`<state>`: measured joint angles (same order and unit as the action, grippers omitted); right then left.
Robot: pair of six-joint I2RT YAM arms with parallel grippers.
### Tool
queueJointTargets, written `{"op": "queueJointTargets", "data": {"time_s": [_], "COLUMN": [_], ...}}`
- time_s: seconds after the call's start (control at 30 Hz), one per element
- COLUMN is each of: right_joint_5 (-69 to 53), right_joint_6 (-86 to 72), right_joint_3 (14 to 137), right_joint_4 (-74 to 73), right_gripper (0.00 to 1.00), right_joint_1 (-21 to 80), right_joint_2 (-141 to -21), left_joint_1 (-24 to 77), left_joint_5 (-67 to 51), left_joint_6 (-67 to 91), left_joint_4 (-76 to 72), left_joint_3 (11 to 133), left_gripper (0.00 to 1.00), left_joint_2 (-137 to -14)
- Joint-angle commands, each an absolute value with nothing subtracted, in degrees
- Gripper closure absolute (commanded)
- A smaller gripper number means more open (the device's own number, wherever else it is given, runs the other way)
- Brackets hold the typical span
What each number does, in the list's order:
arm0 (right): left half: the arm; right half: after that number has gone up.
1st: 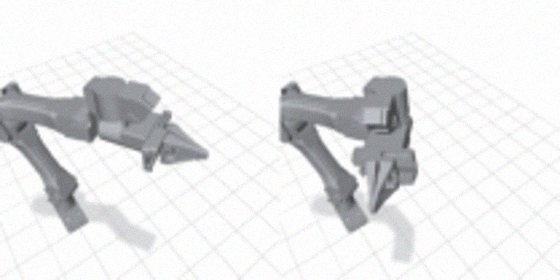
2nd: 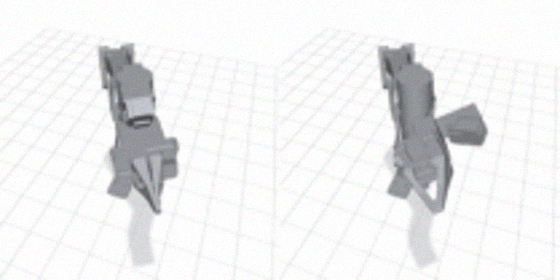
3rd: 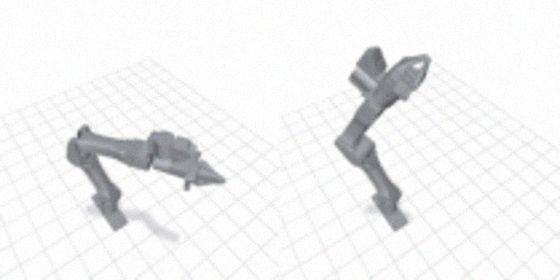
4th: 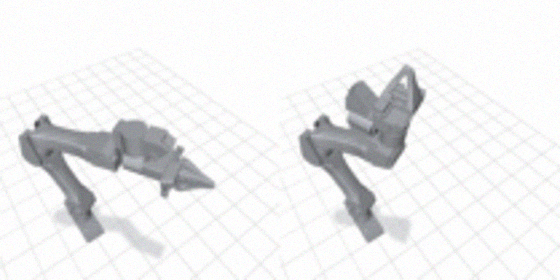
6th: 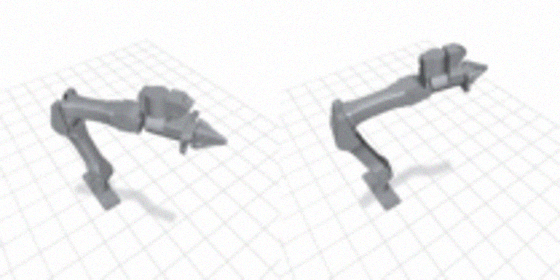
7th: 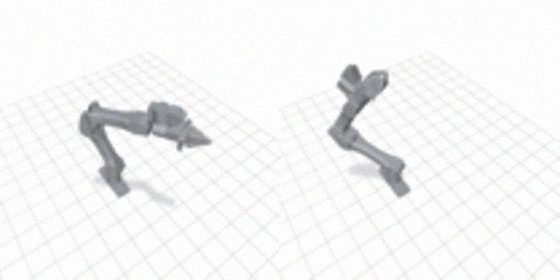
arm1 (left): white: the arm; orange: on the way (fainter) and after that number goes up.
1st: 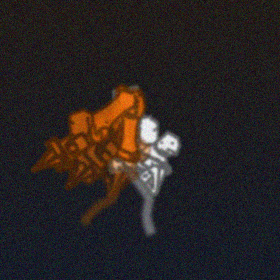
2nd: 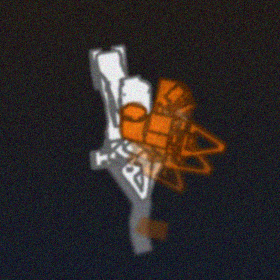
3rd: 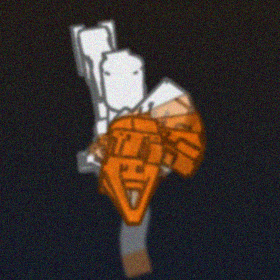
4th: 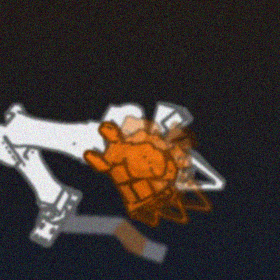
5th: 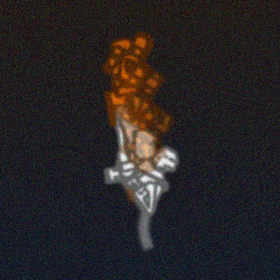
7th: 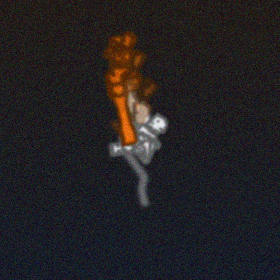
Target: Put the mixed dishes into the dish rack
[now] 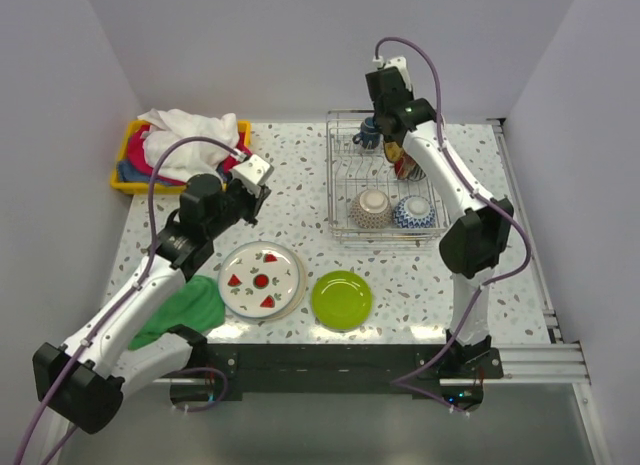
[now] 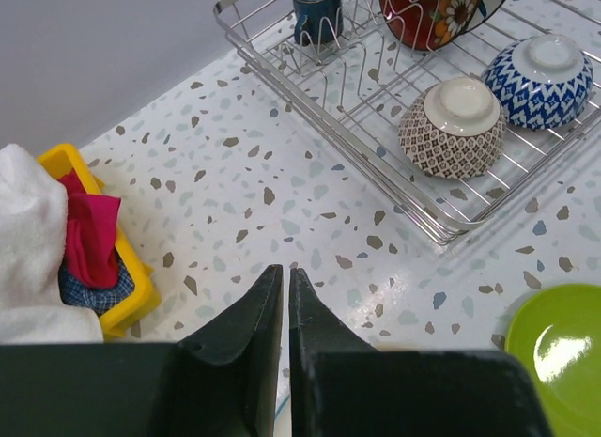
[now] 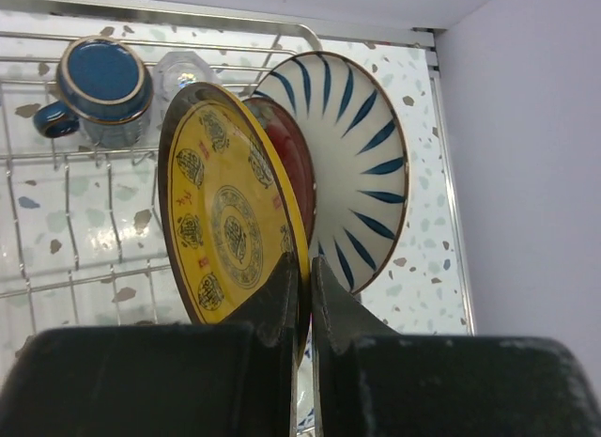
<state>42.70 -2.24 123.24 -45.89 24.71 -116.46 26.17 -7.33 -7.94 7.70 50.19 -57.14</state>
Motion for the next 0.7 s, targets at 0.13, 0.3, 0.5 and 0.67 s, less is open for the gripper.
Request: {"op": "queueJointTargets", "data": {"time_s": [0.13, 0.3, 0.5, 0.67], "right_joint_5": [44.6, 44.3, 43.4, 42.7], "right_joint_6": [-1.2, -1.4, -1.2, -1.1], "right_joint_3": [127.3, 126.7, 127.1, 126.0], "right_joint_4": [-47.5, -48.3, -48.5, -49.3], "right_gripper": [1.00, 1.00, 1.00, 1.00], "right_joint_1": [21.2, 20.4, 20.0, 20.0], "right_joint_2": [-117.5, -119.1, -121.4, -123.0], "left_joint_1": [25.2, 25.1, 24.5, 24.2], "left_joint_5": [-10.5, -10.9, -11.7, -11.9], "left_joint_6": [-5.7, -5.5, -5.1, -5.4], "left_joint_4": [2.8, 2.2, 1.9, 2.0], "left_joint_3": [49.6, 49.7, 49.3, 49.2], "left_gripper": [0.88, 0.88, 0.88, 0.88], "left_joint_2": [-59.4, -60.1, -60.8, -61.3]}}
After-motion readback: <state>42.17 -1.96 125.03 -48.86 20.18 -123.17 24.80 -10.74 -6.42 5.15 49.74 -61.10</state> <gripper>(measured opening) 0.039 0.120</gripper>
